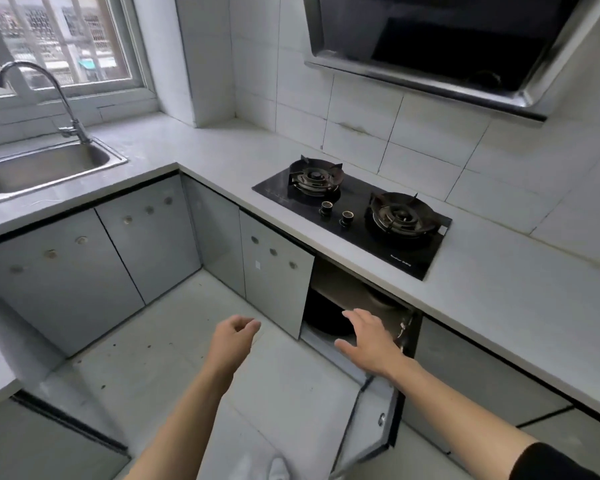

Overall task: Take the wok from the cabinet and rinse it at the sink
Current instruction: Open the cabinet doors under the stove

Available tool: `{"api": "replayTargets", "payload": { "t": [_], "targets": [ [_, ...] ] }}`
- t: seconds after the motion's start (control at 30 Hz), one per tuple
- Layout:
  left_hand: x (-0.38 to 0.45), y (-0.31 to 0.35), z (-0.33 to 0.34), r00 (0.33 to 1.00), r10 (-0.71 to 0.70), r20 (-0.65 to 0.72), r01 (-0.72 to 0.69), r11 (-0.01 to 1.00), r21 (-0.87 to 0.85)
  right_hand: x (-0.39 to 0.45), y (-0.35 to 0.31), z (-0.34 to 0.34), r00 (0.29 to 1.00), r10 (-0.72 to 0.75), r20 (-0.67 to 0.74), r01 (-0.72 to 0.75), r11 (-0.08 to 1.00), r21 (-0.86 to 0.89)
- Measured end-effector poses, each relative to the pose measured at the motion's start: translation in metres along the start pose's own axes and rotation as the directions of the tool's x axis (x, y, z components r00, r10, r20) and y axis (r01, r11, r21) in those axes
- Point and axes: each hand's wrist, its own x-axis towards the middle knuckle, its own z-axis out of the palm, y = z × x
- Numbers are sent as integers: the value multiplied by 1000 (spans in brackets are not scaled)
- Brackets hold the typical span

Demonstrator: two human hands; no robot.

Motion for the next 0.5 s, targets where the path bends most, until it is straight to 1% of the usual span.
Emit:
{"api": "replayTargets", "payload": {
  "t": [0.03, 0.1, 0.2, 0.3, 0.37, 0.43, 0.5],
  "targets": [
    [10, 4, -1, 1000, 0, 14, 0, 1000, 9, 13, 0, 1, 1000, 14, -9, -14, 1000, 29],
    [34, 11, -3, 999, 20, 35, -22, 996, 82, 43, 0, 6, 999, 47, -22, -44, 995, 91],
    [86, 24, -8, 996, 66, 62, -80, 963, 258, 96, 0, 14, 996, 83, -38, -74, 979, 192],
    [144, 47, -12, 988, 93, 120, -138, 881, 453, 146, 0, 20, 988, 153, -19, -140, 942, 306],
    [178, 67, -9, 979, 108, 173, -187, 814, 550, 170, -1, 18, 983, 185, -4, -171, 918, 359],
    [211, 86, 3, 965, 113, 236, -234, 775, 587, 190, -1, 12, 978, 207, -24, -181, 903, 389],
    [242, 103, 19, 956, 93, 277, -244, 777, 580, 209, -1, -1, 970, 233, -72, -187, 899, 396]
  ]
}}
